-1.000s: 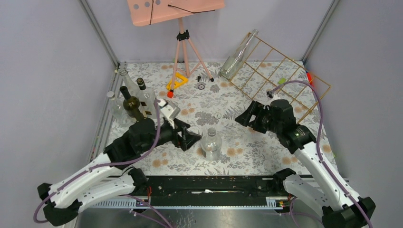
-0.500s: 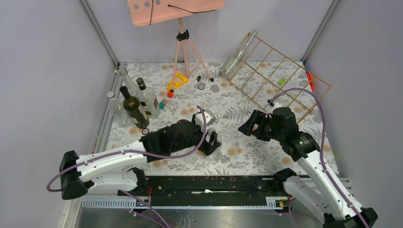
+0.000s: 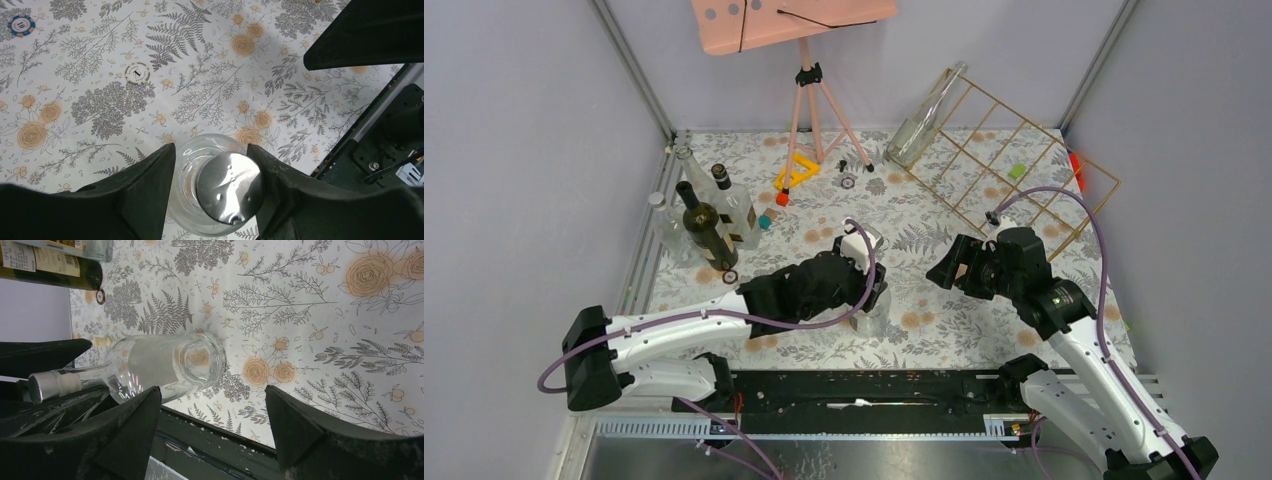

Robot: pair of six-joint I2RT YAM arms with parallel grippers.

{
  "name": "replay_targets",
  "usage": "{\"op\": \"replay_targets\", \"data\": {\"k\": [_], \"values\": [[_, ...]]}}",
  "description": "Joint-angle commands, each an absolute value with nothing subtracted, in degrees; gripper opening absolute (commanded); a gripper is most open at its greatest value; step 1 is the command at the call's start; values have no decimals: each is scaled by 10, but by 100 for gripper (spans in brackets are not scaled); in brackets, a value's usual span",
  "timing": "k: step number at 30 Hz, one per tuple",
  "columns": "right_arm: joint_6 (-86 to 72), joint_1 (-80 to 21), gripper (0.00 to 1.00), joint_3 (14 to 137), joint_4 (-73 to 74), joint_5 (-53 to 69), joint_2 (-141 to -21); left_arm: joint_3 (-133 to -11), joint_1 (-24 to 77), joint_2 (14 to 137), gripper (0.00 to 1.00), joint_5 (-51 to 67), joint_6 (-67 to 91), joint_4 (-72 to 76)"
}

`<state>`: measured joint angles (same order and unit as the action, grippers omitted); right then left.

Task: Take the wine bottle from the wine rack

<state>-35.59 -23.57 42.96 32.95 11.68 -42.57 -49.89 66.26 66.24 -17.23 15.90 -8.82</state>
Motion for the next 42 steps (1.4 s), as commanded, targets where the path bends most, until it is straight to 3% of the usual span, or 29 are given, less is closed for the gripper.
{"op": "replay_targets", "data": {"k": [1,4,15,20,29,42], "values": [[-337,-234,83,428,332,114,-418,-529,664,678,58,-200,151,-56],[-335,-234,83,427,332,111,-417,-527,664,683,52,-204,157,-56],[-330,-234,83,426,331,109,-424,-532,662,663,0,-257,146,-111],[-328,-234,83,426,331,109,-431,-545,610,635,0,-275,122,-150],[-329,-233,83,410,322,113,-428,-498,424,553,0,-302,104,-132],[-332,-233,83,407,313,122,-432,-495,215,582,0,-301,113,-84]]}}
